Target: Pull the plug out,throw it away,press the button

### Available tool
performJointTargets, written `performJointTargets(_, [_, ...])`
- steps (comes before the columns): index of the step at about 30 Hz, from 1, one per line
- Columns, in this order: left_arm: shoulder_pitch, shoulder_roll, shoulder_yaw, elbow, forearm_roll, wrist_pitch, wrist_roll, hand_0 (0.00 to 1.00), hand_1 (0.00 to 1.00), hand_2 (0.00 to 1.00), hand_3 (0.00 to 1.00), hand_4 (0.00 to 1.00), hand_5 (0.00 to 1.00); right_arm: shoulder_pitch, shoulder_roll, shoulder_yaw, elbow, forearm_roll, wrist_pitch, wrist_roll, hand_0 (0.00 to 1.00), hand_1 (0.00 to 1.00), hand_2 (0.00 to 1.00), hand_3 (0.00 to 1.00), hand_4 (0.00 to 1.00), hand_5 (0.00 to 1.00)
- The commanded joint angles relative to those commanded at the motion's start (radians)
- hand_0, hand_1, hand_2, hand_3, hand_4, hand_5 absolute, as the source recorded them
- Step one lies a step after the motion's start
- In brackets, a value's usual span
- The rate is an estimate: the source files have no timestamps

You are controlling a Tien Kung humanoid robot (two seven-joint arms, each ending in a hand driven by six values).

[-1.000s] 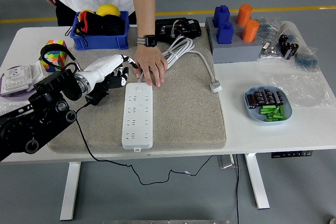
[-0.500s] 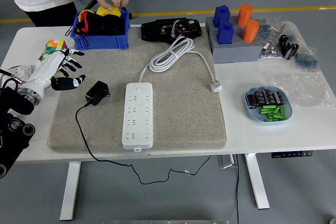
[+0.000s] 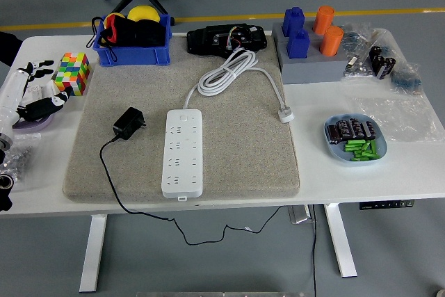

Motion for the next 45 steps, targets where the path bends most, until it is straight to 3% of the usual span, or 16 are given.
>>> performJointTargets(13, [-0.002,0.007,-0.049,-0.029,0.003,-0.042,0.035,0.811,0.802,0.775,0.881,0.761,0.371,0.01,0.012,0.038,0.001,-0.011,0.001,-0.001,0.725,0.679,0.66,0.655,0.751,0.61])
performJointTargets(20, [-0.004,-0.012,-0.103,-0.039,0.009,-0.065,0.054,0.809,0.793,0.766,0.881,0.755,0.375,0.014,0.016,0.062,-0.001,-0.02,0.002,-0.003,0.725,0.679,0.661,0.656,0.751,0.61])
performJointTargets(45, [0.012,-0.014,-0.124,-0.078,-0.005,-0.091,0.069,0.787,0.766,0.734,0.879,0.736,0.377,0.013,0.031,0.133,-0.003,-0.043,0.002,-0.002,0.724,0.679,0.66,0.655,0.75,0.612])
